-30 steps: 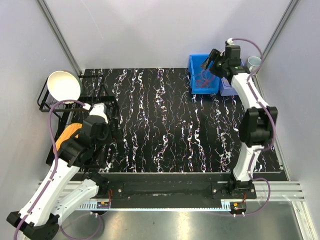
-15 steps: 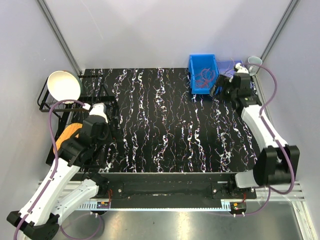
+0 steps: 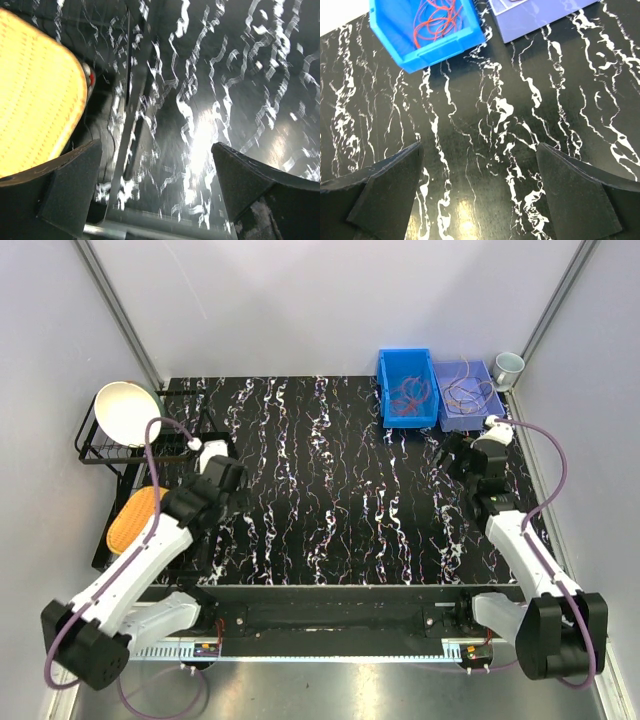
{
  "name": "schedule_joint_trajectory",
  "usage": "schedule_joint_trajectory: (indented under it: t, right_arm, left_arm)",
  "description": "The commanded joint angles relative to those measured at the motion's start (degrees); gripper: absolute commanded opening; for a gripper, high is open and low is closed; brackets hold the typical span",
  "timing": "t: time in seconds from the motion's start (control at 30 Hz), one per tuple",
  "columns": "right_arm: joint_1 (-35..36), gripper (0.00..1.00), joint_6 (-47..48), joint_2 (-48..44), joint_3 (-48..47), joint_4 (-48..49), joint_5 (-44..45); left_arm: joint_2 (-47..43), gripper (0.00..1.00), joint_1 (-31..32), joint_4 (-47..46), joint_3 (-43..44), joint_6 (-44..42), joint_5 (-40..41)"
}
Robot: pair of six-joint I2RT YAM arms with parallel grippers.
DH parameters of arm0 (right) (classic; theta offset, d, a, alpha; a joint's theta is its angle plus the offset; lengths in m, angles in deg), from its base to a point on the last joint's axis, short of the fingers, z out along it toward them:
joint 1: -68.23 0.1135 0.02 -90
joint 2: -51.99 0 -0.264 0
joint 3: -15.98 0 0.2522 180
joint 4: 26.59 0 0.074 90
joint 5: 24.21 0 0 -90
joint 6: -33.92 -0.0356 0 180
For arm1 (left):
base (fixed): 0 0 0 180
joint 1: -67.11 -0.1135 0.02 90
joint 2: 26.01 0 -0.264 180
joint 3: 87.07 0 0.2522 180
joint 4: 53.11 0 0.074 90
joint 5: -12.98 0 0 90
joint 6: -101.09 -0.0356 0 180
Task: Untangle the cables
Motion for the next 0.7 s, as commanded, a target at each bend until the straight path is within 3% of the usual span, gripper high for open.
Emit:
schedule_joint_trajectory:
  t: [0.0, 0.2, 0.33, 0.47, 0.6, 0.67]
  right_arm:
    - [-0.1, 1.00, 0.2, -3.7, 1.0, 4.0, -3.5]
    - [-0.1, 1.00, -1.4, -6.6, 2.3, 0.9, -5.8]
    - [0.0, 1.00, -2.9, -5.0, 1.8, -1.5, -5.5]
    - [-0.1, 1.00, -2.5, -2.9, 1.4, -1.6, -7.0]
    - [-0.1, 1.00, 5.0, -1.9, 2.9, 2.1, -12.4]
    - [-0.1, 1.00, 7.5, -2.3, 3.7, 3.2, -13.1]
  left_arm:
    - [0.4, 0.96, -0.3, -13.4, -3.7, -0.7, 8.3]
    - [-8.4, 0.88, -0.5, -43.4, -21.2, -18.2, 7.5]
    - [-10.8, 0.85, -1.9, -68.4, -31.5, -32.3, 8.4]
    - [-5.9, 0.85, -6.4, -80.1, -35.5, -32.4, 5.3]
    - [1.9, 0.84, -11.9, -87.8, -35.3, -31.9, 5.4]
    - [4.9, 0.83, -14.3, -91.4, -35.9, -30.7, 1.2]
